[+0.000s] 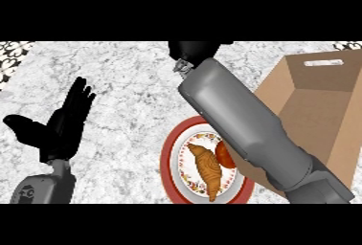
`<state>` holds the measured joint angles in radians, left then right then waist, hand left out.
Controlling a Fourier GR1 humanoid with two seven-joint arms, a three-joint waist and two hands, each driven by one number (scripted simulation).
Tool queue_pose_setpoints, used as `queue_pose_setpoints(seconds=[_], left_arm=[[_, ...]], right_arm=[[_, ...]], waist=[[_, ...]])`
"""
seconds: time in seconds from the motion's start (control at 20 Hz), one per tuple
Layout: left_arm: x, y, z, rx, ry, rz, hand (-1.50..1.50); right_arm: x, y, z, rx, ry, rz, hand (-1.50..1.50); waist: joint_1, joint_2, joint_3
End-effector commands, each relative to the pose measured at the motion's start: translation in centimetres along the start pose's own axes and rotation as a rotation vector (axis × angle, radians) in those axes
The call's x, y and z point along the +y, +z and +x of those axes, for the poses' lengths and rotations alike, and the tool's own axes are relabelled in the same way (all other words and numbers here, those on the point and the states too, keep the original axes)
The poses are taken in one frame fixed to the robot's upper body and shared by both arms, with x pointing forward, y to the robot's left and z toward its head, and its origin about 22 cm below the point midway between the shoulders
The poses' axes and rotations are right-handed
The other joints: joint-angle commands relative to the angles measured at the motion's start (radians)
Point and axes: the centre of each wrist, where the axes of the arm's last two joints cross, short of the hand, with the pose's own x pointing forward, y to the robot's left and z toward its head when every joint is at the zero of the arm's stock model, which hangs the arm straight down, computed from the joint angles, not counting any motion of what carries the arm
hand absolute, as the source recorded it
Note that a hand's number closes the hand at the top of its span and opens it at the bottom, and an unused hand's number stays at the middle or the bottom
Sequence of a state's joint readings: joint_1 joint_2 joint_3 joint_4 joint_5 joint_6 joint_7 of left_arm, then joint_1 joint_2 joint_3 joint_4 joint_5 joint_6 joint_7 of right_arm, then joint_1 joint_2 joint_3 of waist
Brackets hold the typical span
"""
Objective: Pick the tomato from the plate and place it in the cardboard box
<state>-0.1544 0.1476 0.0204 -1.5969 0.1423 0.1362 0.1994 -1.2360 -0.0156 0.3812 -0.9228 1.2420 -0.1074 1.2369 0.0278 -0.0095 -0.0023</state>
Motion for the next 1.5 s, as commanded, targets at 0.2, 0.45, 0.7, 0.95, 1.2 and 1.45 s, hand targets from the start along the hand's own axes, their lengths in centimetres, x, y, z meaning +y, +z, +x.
queue_pose_setpoints(seconds=[0.2,0.45,0.7,0.95,1.2,1.45], left_arm=[[1.0,0.0,0.9,-0.009,0.013,0.046,0.0],[2.2,1.1,-0.4,0.008,0.005,0.066,0.0],[3.5,1.8,-0.4,-0.009,0.001,0.065,0.0],[1.9,1.5,0.0,-0.008,-0.003,0.091,0.0],[2.1,2.2,-0.7,0.008,0.021,0.055,0.0],[1.8,1.8,0.2,-0.006,0.015,0.063,0.0]], right_arm=[[-1.6,-2.3,-0.7,0.363,-0.035,-0.043,1.5],[-0.5,-3.5,-4.4,0.436,-0.01,-0.09,1.5],[1.4,-4.4,-8.1,0.467,0.145,-0.133,1.5],[2.4,-4.9,-13.7,0.48,0.211,-0.086,1.5],[3.3,-3.9,-17.0,0.495,0.289,0.029,1.5],[9.4,-1.8,-22.0,0.608,0.418,0.416,-1.5]], waist=[[-0.039,-0.004,0.002],[-0.064,-0.008,0.003],[-0.056,-0.003,0.001],[-0.067,-0.003,0.003],[-0.052,0.001,0.002],[-0.066,0.002,0.002]])
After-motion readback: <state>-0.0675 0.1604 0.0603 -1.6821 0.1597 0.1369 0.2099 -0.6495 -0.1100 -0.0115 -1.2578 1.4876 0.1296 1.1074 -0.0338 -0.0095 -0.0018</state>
